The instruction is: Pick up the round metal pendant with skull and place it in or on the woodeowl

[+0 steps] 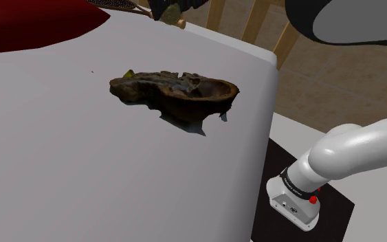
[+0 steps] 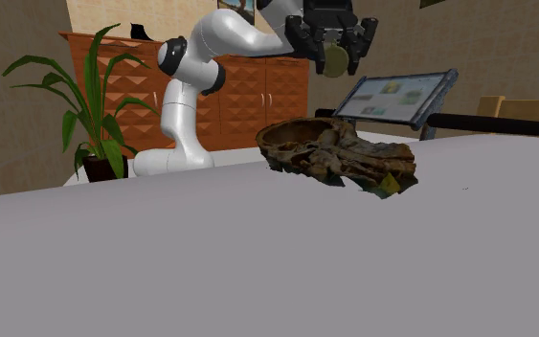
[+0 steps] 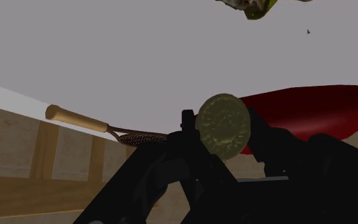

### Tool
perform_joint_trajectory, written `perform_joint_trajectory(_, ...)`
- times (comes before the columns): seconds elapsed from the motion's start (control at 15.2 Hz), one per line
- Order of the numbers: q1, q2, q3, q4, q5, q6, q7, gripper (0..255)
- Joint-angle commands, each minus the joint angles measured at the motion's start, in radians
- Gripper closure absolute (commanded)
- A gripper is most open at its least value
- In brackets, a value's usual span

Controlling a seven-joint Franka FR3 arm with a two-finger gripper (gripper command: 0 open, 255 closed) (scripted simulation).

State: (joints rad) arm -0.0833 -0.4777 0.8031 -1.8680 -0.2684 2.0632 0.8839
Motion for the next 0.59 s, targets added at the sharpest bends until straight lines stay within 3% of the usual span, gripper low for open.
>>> perform_joint_trajectory(0.0, 0.022, -0.035, 0.012, -0.008, 0.017, -0.030, 0.021, 255)
perform_joint_trajectory(0.13, 0.033, -0.051, 0.026, -0.007, 0.025, -0.051, 0.038, 255)
perform_joint_trajectory(0.53, 0.047, -0.075, 0.027, -0.101, 0.028, 0.018, 0.066, 255)
